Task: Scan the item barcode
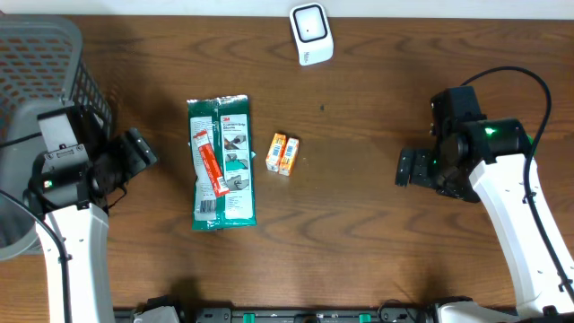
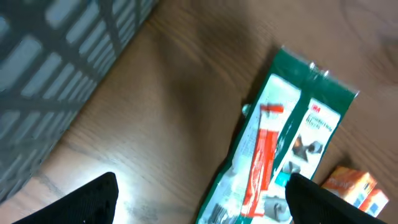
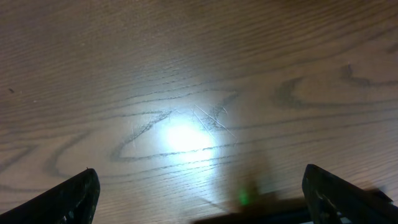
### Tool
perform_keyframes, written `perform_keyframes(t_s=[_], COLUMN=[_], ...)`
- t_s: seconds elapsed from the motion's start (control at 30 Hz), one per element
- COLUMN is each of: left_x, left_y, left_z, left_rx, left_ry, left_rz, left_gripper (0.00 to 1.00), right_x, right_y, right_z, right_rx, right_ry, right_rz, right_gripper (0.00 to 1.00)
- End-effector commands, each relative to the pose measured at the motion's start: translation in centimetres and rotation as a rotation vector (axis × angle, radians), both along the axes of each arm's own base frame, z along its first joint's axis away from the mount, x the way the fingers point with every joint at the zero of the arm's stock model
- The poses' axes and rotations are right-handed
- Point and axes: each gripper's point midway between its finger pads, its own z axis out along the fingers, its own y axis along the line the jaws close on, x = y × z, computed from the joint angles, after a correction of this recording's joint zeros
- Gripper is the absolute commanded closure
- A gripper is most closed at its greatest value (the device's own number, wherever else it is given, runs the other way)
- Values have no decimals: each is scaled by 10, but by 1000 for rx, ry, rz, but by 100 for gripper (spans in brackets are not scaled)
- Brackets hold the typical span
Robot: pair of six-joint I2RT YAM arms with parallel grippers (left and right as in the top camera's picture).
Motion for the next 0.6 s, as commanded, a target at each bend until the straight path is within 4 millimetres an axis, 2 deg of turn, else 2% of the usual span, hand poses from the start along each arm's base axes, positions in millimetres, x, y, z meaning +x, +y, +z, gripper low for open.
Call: perform_keyframes(t_s=[0.0,0.07,0.1,0.13,0.17,0.27,0.4,0.47,0.53,0.57], left_x=[13,17,17,15,12,6,0,1,3,6], left_y=[-7,-27,-38,-45,-50,-69,-83,-84,-88,-94], left_z=[11,14,15,13,9,-4,-25,-32,-39,-42], left_rx=[-52,-155,-210,-241,-253,-266,-166,-99,-55,-41], left_ry=[-67,-92,-97,-89,-71,-20,58,89,112,121], left_rz=[-14,-63,-99,-118,-128,-178,-214,-199,-191,-207], left_gripper=[13,14,23,40,68,88,88,83,63,61], right_x=[0,0,0,0,0,0,0,0,0,0], right_y=[-4,-3,-3,-3,-4,-4,-4,-3,-4,-3], right_z=[2,2,2,2,2,2,2,2,2,2], right_rx=[-14,-13,-13,-13,-14,-14,-14,-14,-14,-13], right_ry=[-11,-11,-11,-11,-11,-11,-11,-11,-11,-11], right_rz=[-19,-18,-18,-18,-19,-19,-19,-19,-19,-18], right_gripper=[1,1,1,1,1,1,1,1,1,1])
